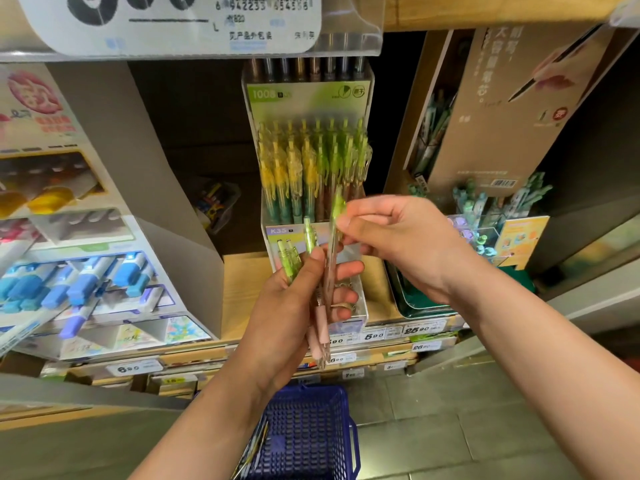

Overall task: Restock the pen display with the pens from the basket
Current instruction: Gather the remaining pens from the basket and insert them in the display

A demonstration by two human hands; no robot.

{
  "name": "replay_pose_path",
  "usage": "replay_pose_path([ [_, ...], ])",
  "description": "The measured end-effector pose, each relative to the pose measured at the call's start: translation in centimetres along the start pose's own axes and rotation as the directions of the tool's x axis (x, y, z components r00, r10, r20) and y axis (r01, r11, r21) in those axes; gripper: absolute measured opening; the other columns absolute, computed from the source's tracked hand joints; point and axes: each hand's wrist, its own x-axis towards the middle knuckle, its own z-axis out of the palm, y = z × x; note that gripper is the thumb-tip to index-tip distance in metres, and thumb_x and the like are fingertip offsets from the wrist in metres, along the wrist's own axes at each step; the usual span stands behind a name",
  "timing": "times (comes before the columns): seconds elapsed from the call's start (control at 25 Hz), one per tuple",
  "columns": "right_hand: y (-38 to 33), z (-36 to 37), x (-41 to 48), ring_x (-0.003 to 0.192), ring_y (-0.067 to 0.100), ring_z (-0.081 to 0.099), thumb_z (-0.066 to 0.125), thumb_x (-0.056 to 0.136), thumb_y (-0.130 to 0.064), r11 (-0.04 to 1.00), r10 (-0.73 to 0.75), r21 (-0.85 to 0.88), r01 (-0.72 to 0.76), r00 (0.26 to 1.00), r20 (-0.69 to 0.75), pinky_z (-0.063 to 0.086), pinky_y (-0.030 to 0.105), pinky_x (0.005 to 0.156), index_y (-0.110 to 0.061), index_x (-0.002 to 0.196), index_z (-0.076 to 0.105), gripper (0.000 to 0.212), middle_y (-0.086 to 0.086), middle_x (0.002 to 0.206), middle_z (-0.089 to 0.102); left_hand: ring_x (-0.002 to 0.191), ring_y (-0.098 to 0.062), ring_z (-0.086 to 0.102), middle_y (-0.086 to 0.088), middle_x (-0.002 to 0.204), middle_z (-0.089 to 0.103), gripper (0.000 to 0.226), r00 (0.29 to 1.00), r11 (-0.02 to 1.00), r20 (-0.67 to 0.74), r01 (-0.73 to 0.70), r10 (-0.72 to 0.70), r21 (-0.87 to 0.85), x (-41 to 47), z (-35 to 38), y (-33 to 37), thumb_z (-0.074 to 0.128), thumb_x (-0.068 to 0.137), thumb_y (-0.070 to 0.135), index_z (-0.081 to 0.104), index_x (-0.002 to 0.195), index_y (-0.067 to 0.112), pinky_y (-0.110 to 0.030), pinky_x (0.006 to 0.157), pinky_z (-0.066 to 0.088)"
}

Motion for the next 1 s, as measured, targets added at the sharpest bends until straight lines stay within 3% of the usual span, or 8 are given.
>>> replay_pose_path([
  [0.04,-0.8,0.0,0.2,0.078,0.015,0.072,0.075,0.088,-0.011,0.998,-0.037,0.054,0.04,0.998,-0.053,0.06,0.028,0.076,-0.016,0.091,0.077,0.006,0.006,0.083,0.078,0.07,-0.016,0.067,-0.015,0.115,0.075,0.034,1.0,1.0,-0.011,0.013,-0.013,-0.006,0.0,-0.1,0.0,0.052,0.102,0.042,0.072,0.122,0.023,-0.027,0.059,0.055],
  [0.16,-2.9,-0.8,1.3,0.076,0.018,0.075,0.071,0.09,-0.004,0.969,-0.192,0.1,0.227,0.941,-0.278,0.061,0.025,0.072,-0.02,0.082,0.077,0.019,0.003,0.078,0.077,0.055,-0.013,0.051,-0.007,0.095,0.073,0.031,0.998,0.999,-0.057,0.04,-0.039,0.014,-0.1,-0.7,0.0,0.053,0.101,0.045,0.07,0.124,0.033,-0.026,0.051,0.045],
  [0.32,-3.8,-0.4,2.8,0.081,0.02,0.076,0.073,0.09,-0.008,0.928,-0.357,-0.033,0.37,0.864,-0.354,0.061,0.029,0.076,-0.018,0.09,0.073,0.01,0.0,0.078,0.077,0.052,-0.011,0.041,-0.007,0.084,0.066,0.022,0.997,0.996,-0.078,0.031,-0.024,0.084,-0.2,-1.4,-0.3,0.055,0.104,0.038,0.061,0.115,0.02,-0.024,0.048,0.04],
  [0.48,-3.2,0.7,3.6,0.086,0.022,0.075,0.075,0.089,-0.014,0.909,-0.416,-0.201,0.366,0.836,-0.357,0.061,0.042,0.085,-0.017,0.095,0.073,0.007,0.005,0.087,0.076,0.053,-0.012,0.042,-0.01,0.088,0.067,0.017,0.998,0.997,-0.068,0.004,0.001,0.072,-0.2,-1.7,-0.4,0.053,0.105,0.028,0.05,0.114,0.014,-0.026,0.048,0.041],
  [0.64,-2.5,1.7,4.0,0.077,-0.002,0.069,0.076,0.087,-0.022,0.838,-0.476,-0.444,0.318,0.825,-0.306,0.055,0.015,0.078,-0.022,0.097,0.076,0.01,-0.018,0.078,0.07,0.056,-0.012,0.048,-0.005,0.089,0.064,0.018,0.998,0.995,-0.041,-0.04,0.043,0.091,-0.2,-2.0,-0.4,0.053,0.105,0.028,0.053,0.115,0.013,-0.026,0.05,0.044],
  [0.72,-1.9,2.2,3.9,0.075,-0.002,0.067,0.076,0.086,-0.023,0.782,-0.493,-0.554,0.285,0.826,-0.272,0.05,0.007,0.074,-0.019,0.098,0.078,0.012,-0.017,0.077,0.07,0.058,-0.014,0.049,-0.004,0.088,0.063,0.017,0.997,0.989,-0.019,-0.076,0.079,0.123,-0.3,-2.1,-0.3,0.052,0.106,0.029,0.056,0.112,0.013,-0.027,0.052,0.045],
  [0.84,-1.1,2.6,3.6,0.075,0.002,0.067,0.075,0.087,-0.027,0.732,-0.476,-0.643,0.227,0.845,-0.244,0.051,0.011,0.074,-0.02,0.099,0.078,0.014,-0.01,0.081,0.072,0.06,-0.014,0.045,-0.004,0.087,0.059,0.016,0.996,0.988,-0.01,-0.084,0.086,0.13,-0.4,-2.2,-0.5,0.051,0.106,0.028,0.053,0.113,0.014,-0.027,0.052,0.041],
  [1.0,-1.1,2.4,3.3,0.077,0.008,0.07,0.074,0.088,-0.027,0.739,-0.415,-0.651,0.174,0.878,-0.236,0.055,0.02,0.075,-0.021,0.097,0.079,0.012,-0.008,0.083,0.075,0.06,-0.013,0.044,-0.003,0.084,0.057,0.013,0.994,0.987,0.002,-0.106,0.106,0.124,-0.3,-2.0,-0.4,0.05,0.106,0.029,0.054,0.11,0.017,-0.026,0.052,0.04],
])
